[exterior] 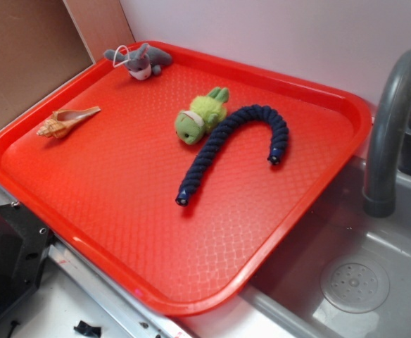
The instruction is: Grab the shell.
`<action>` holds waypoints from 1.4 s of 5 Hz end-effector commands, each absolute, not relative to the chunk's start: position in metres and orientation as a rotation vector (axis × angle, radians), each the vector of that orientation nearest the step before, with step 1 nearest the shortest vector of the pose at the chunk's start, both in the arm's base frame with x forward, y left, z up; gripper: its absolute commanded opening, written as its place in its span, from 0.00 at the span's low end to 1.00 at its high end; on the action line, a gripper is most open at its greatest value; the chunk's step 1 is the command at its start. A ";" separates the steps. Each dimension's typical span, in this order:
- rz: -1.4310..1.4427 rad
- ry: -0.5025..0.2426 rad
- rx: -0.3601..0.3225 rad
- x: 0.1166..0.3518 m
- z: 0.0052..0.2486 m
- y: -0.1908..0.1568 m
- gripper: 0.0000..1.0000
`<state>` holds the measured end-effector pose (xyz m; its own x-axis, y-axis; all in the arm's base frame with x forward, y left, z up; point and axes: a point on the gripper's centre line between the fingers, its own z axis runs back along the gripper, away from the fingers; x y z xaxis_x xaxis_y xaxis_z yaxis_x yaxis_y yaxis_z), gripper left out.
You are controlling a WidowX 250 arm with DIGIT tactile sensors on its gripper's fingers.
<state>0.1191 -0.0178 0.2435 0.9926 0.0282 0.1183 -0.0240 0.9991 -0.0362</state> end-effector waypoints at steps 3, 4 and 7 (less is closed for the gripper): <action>0.114 -0.044 0.083 0.132 0.215 0.022 1.00; 0.129 -0.033 0.129 0.137 0.200 0.055 1.00; 0.104 -0.081 0.107 0.167 0.120 0.122 1.00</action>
